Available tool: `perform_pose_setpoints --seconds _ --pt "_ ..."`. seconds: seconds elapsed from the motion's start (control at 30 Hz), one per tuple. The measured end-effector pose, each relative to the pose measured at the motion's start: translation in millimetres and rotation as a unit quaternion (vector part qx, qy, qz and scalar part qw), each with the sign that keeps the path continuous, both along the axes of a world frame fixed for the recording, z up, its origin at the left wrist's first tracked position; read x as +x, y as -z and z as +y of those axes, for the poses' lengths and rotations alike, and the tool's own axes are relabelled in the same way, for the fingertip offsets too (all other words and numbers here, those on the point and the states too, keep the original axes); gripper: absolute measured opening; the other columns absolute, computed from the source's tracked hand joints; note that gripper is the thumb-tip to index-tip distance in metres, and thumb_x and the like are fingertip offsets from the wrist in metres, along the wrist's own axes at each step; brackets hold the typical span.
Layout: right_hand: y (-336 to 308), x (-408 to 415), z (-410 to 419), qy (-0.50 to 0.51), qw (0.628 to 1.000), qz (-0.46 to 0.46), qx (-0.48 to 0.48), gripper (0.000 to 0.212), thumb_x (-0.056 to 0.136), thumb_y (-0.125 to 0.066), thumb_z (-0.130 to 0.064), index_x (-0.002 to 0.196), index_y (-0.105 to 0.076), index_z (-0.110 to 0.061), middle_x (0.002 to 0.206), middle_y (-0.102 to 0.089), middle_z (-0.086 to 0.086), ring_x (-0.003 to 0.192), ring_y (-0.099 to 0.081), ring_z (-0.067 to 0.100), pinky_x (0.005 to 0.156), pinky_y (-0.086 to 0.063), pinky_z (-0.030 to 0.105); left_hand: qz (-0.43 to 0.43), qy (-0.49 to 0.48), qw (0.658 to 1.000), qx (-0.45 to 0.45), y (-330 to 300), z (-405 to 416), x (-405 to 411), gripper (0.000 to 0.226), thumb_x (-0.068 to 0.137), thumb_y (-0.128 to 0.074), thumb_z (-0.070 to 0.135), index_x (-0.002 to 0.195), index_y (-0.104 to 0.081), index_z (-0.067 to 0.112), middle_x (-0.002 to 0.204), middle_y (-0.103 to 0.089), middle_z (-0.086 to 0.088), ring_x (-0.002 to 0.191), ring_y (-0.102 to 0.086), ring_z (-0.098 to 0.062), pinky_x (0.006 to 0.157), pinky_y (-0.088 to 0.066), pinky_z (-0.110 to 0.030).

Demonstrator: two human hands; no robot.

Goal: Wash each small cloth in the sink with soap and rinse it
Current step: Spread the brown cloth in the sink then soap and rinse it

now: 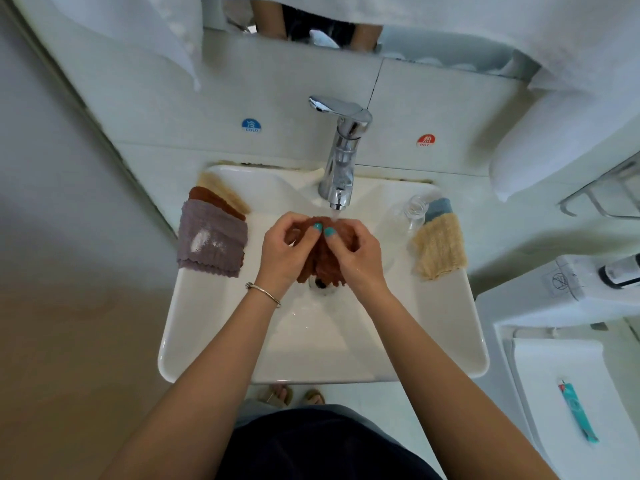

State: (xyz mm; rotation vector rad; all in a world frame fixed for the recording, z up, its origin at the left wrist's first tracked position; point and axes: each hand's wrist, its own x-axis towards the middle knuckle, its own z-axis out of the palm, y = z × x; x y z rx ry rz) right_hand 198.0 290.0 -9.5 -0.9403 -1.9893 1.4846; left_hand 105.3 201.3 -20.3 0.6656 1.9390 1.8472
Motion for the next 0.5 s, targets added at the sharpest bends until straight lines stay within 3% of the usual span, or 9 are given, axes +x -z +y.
perform_pose_setpoints --seconds 0.03,0.1,0.17,0.27,0.4,0.5 --pt "2 1 1 -0.027 0.999 -0.023 0.004 0.005 0.095 -0.061 -0.025 0.092 -0.059 -0.028 0.082 -0.064 -0.013 0.077 -0.060 0.003 0.073 -0.046 0.023 -0.005 -0.017 1.000 0.012 -1 1 1 0.009 0.087 -0.069 0.011 0.086 -0.062 0.016 0.087 -0.067 -0.002 0.083 -0.065 -0.014 0.076 -0.053 -0.023" --pt "5 2 1 -0.050 0.998 -0.040 0.000 0.019 0.101 -0.049 -0.026 0.085 -0.055 -0.031 0.079 -0.060 -0.014 0.074 -0.056 0.003 0.071 -0.042 0.023 -0.013 -0.029 0.999 0.011 -2 3 0 0.018 0.085 -0.072 0.010 0.079 -0.056 0.018 0.077 -0.060 0.003 0.070 -0.059 -0.005 0.066 -0.049 -0.016" --pt "5 1 2 -0.031 0.999 -0.029 -0.002 0.022 0.104 -0.042 -0.024 0.087 -0.054 -0.032 0.084 -0.062 -0.013 0.079 -0.059 0.004 0.072 -0.046 0.021 -0.005 0.004 0.999 -0.043 1 4 -2 0.026 0.086 -0.072 0.019 0.073 -0.049 0.018 0.069 -0.053 0.002 0.056 -0.050 -0.007 0.052 -0.044 -0.018" --pt "2 -4 4 -0.008 1.000 -0.026 0.009 0.021 0.104 -0.040 -0.023 0.090 -0.054 -0.031 0.088 -0.065 -0.010 0.081 -0.061 0.006 0.074 -0.049 0.021 0.035 0.037 0.989 -0.141 8 2 -3 0.039 0.090 -0.067 0.032 0.065 -0.040 0.018 0.059 -0.047 0.003 0.052 -0.042 -0.009 0.052 -0.037 -0.023" --pt "4 -7 0 0.031 0.999 -0.018 -0.018 0.018 0.104 -0.040 -0.029 0.092 -0.054 -0.029 0.082 -0.063 -0.009 0.074 -0.061 0.005 0.069 -0.051 0.025 0.050 -0.013 0.988 -0.143 8 11 4 0.030 0.097 -0.056 0.033 0.078 -0.043 0.013 0.062 -0.050 0.005 0.053 -0.048 -0.005 0.048 -0.036 -0.011" --pt "11 -10 -7 0.049 0.998 -0.008 -0.049 0.017 0.101 -0.045 -0.037 0.097 -0.057 -0.025 0.083 -0.064 -0.010 0.080 -0.062 0.008 0.077 -0.055 0.036 0.030 -0.082 0.990 -0.110 9 25 9 0.019 0.101 -0.046 0.029 0.090 -0.041 0.014 0.069 -0.053 0.006 0.061 -0.050 -0.008 0.050 -0.036 -0.011"
